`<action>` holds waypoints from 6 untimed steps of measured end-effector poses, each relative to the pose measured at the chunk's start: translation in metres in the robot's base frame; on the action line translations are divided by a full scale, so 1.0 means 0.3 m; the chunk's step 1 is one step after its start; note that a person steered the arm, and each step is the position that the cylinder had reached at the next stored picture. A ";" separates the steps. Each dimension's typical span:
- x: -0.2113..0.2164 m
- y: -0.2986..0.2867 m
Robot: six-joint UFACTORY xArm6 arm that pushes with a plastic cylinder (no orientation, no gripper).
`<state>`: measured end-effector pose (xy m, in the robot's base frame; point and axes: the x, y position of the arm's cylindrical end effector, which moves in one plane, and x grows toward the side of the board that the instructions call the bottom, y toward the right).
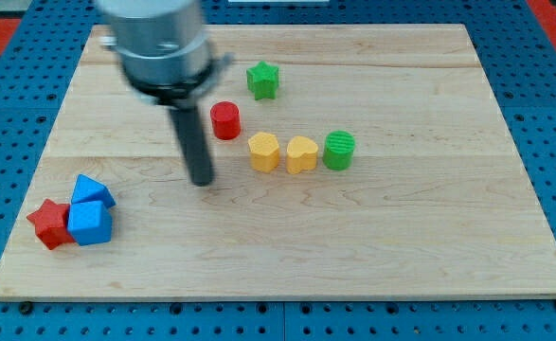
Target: Place the yellow hexagon above the blue triangle
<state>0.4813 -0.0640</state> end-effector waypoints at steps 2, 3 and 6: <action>0.041 0.275; -0.009 0.485; -0.118 0.174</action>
<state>0.4459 -0.0119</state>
